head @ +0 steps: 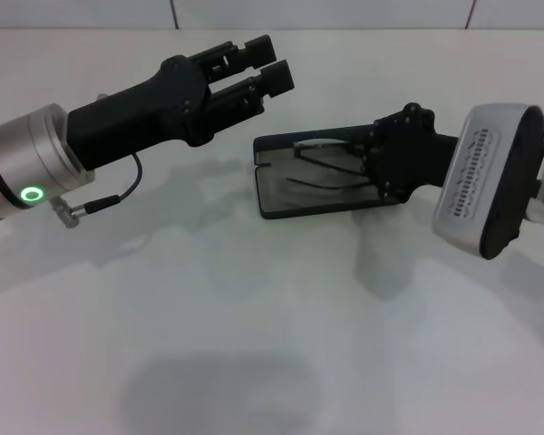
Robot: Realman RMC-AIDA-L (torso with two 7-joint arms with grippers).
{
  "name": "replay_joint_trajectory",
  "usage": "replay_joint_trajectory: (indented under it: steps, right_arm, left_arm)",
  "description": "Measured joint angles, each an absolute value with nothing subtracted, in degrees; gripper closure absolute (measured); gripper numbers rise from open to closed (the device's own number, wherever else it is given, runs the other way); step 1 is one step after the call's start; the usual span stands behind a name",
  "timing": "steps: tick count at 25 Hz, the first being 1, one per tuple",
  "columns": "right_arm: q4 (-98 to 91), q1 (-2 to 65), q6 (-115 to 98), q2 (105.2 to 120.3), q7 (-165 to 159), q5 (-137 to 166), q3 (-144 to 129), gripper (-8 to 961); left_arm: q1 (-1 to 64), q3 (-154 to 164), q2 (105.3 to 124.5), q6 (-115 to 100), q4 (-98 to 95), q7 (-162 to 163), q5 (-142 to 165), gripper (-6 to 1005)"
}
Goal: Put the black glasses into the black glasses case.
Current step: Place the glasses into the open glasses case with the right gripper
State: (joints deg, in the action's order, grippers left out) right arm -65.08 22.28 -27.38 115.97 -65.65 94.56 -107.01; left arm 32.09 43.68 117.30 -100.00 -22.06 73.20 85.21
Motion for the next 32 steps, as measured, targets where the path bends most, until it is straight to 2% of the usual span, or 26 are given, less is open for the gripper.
replay_joint_trajectory:
  steps: [32]
  right_arm:
    - [-62.6, 24.3, -14.5, 116.19, -64.6, 100.3, -117.5, 836]
  left_arm:
    - [32.2, 43.7, 117.58, -100.0, -22.1, 73.1, 85.2, 420]
